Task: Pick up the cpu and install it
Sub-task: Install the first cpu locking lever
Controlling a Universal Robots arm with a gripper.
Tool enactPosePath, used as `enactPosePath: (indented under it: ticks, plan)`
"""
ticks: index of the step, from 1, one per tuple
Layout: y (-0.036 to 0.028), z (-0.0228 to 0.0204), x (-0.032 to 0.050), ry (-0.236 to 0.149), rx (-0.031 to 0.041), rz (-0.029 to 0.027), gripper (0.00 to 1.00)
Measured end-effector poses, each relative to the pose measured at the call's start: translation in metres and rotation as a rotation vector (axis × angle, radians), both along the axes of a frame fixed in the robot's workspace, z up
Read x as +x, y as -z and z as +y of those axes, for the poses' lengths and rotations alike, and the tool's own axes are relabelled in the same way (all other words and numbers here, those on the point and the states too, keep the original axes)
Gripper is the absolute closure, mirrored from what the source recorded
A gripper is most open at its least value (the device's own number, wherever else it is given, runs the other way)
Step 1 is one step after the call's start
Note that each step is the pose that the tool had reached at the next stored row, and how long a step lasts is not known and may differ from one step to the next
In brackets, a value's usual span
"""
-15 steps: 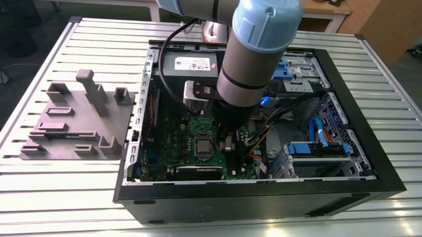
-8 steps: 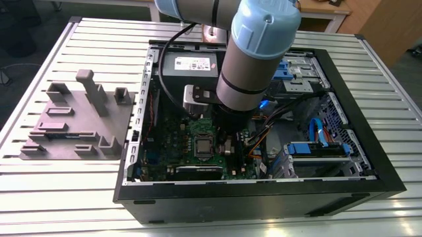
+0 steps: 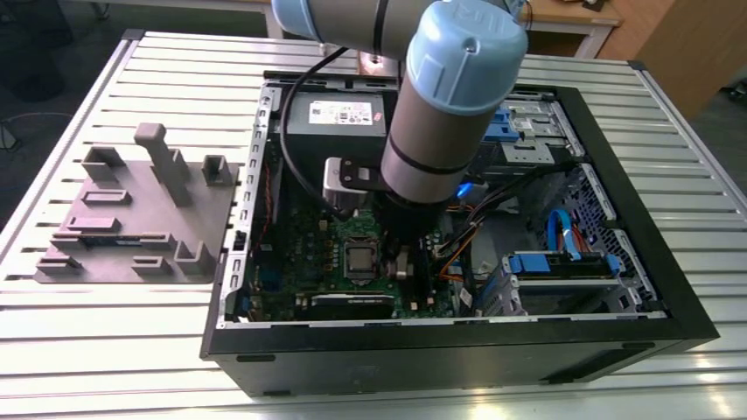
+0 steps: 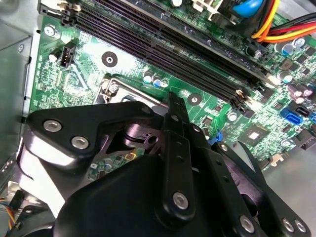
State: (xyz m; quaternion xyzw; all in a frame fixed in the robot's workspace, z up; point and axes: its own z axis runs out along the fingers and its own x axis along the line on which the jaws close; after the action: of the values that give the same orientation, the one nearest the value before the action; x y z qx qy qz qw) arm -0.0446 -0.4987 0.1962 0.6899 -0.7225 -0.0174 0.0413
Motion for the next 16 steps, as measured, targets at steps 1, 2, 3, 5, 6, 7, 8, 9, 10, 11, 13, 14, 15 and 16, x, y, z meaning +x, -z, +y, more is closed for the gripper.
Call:
enactPosePath:
  ticks: [1,2,3,5,6,7,8,9,10,11,13,14,15,16]
  plan:
    - [0.0006,-0.0001,0.0,-0.002,-0.0001,0.0001,0.9]
    - [0.001,-0.0003,0.0,-0.004,-0.0002,0.0001,0.9]
    - [0.0015,-0.0003,0.0,-0.005,-0.0003,0.0001,0.9]
    - [0.0024,-0.0004,0.0,-0.007,-0.0002,0.0001,0.9]
    - [0.0028,-0.0005,0.0,-0.008,-0.0002,0.0001,0.9]
    - [0.0032,-0.0006,0.0,-0.009,-0.0001,0.0001,0.9]
    - [0.0035,-0.0006,0.0,-0.01,-0.0001,0.0,0.9]
    - [0.004,-0.0007,0.0,-0.011,-0.0001,0.0,0.9]
    - [0.0043,-0.0008,0.0,-0.012,-0.0001,0.0,0.9]
    - [0.0046,-0.0009,0.0,-0.012,0.0,0.0,0.9]
    - [0.0051,-0.001,0.0,-0.013,-0.0003,0.0001,0.9]
    - [0.0054,-0.0011,0.0,-0.013,-0.0005,0.0002,0.9]
    - [0.0059,-0.0011,0.0,-0.013,-0.0005,0.0002,0.9]
    - [0.0063,-0.0011,0.0,-0.014,-0.0005,0.0002,0.9]
